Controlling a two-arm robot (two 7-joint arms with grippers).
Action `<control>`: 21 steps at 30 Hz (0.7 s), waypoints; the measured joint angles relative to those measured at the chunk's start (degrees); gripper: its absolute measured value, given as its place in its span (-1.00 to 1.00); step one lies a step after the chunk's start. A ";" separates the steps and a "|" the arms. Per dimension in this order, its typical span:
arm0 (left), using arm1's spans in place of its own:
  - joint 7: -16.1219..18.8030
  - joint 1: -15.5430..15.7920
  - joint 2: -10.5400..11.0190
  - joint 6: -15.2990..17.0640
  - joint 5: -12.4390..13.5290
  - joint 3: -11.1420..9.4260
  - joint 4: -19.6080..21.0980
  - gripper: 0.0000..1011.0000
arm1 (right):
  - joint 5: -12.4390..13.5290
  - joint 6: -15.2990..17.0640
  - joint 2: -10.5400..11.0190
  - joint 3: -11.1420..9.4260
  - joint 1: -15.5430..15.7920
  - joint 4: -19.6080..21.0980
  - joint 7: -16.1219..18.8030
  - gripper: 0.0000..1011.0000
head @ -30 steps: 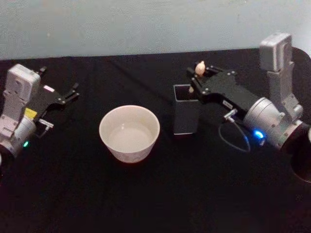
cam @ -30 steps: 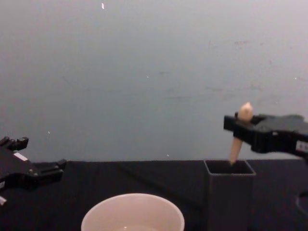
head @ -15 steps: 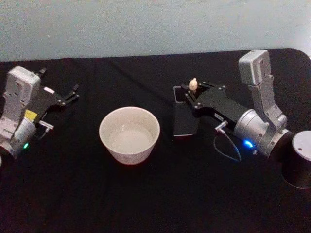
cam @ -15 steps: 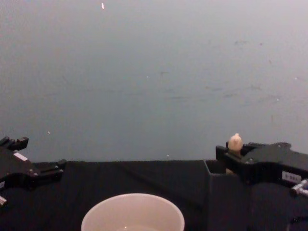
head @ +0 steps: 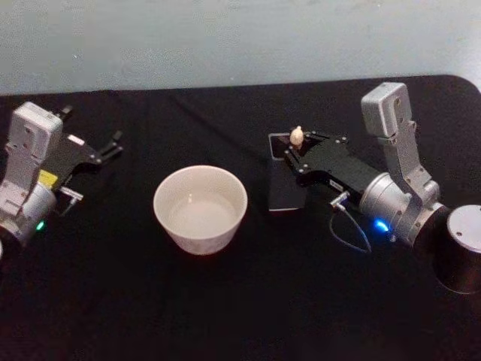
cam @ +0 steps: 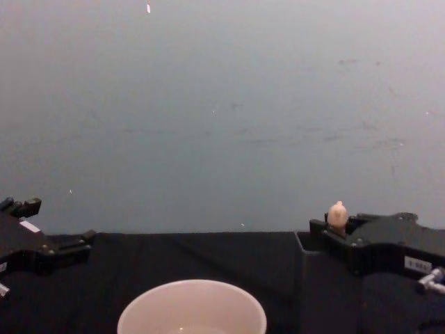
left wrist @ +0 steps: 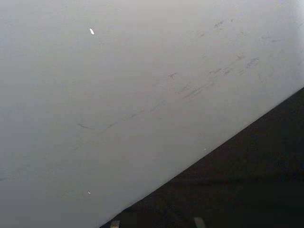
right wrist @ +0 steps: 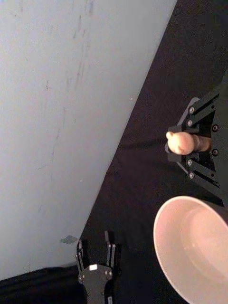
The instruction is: Pick up the stirring spoon with one hand, stir inside the cup, then place it back in its original position.
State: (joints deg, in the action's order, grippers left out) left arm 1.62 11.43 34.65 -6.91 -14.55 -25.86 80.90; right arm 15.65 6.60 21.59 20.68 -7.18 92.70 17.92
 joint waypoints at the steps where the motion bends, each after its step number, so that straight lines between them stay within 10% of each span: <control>1: 0.00 0.00 0.00 0.00 0.00 0.00 0.00 0.98 | 0.00 0.00 0.01 0.00 0.00 0.00 0.00 -0.58; 6: 0.00 0.00 0.00 0.00 0.00 0.00 0.00 0.98 | 0.05 -0.02 0.02 -0.01 0.00 0.00 0.01 -0.55; 21: 0.00 0.00 0.00 0.00 0.00 0.00 0.00 0.98 | 0.27 -0.05 0.08 -0.02 0.00 0.00 0.04 0.41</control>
State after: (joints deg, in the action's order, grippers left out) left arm 1.62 11.43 34.64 -6.91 -14.55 -25.86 80.90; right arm 15.92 6.55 21.67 20.67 -7.18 92.70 17.96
